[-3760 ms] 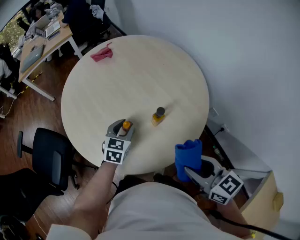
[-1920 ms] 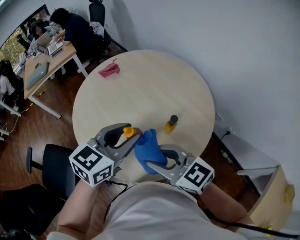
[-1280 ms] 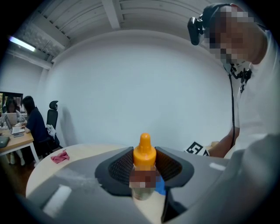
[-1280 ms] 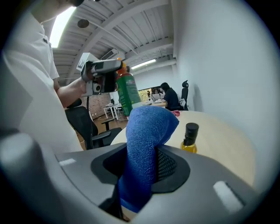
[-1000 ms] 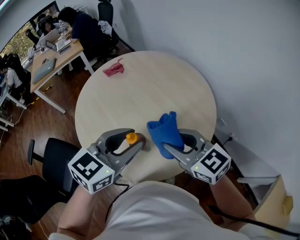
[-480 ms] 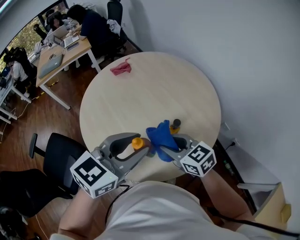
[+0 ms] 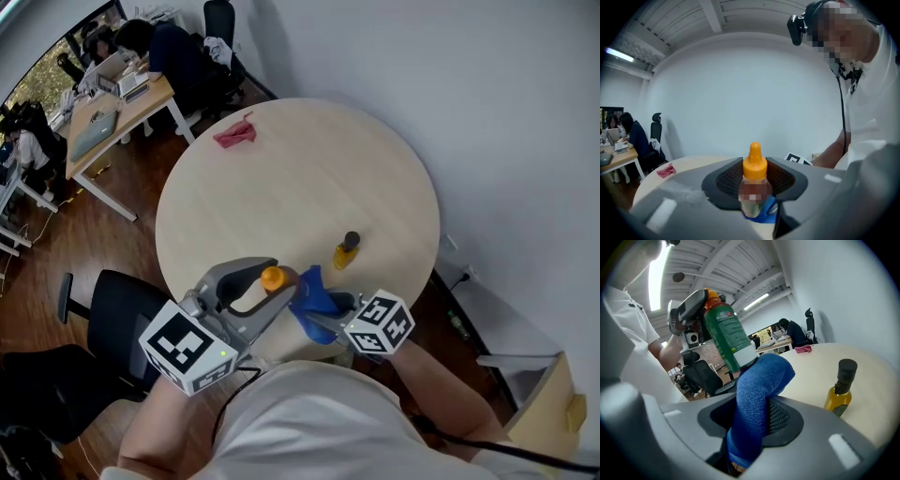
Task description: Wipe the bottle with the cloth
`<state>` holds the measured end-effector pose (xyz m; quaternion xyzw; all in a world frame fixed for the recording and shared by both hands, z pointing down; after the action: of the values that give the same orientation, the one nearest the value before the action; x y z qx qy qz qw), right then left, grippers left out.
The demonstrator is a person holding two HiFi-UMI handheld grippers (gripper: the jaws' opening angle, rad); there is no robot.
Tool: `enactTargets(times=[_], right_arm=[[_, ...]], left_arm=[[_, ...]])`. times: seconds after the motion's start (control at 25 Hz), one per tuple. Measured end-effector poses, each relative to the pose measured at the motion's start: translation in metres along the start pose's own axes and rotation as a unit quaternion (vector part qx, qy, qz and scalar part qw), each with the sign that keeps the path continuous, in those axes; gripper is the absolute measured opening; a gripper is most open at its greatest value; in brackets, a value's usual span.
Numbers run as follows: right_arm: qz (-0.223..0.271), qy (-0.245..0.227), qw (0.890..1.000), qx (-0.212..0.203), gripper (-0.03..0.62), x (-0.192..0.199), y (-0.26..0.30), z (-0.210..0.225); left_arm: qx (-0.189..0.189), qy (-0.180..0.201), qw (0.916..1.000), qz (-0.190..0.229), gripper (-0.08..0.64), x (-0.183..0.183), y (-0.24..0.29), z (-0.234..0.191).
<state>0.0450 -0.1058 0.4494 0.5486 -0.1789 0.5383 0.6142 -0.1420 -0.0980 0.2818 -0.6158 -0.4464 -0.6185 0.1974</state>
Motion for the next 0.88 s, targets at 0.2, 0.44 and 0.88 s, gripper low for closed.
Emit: enactTargets(times=[0.2, 0.44, 0.88], right_arm=[[-0.012, -0.005, 1.0, -0.004, 0.155, 0.013, -0.006, -0.021], [0.007, 0.008, 0.999, 0.03, 0.155, 0.027, -0.04, -0.041], [0.066, 0.073, 0.982, 0.162, 0.155, 0.055, -0.13, -0.052]], left_arm=[[-0.004, -0.006, 1.0, -0.003, 0.158, 0.011, 0.005, -0.014], [-0.016, 0.001, 0.9998, -0.01, 0.158, 0.03, 0.015, -0.029], [-0.064, 0.011, 0.9974, -0.029, 0.16, 0.126, 0.071, -0.07]])
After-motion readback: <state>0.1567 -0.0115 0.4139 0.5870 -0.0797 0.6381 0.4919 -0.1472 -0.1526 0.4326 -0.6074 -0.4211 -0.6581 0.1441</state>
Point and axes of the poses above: the fingertips, and each gripper's own axes: y forward along the fingers, z to its right, x out of its underside, the point moved 10 cm from there along -y, backward along the fingers, and after that the axes turned 5 degrees about -y, right-handed, at the moved point
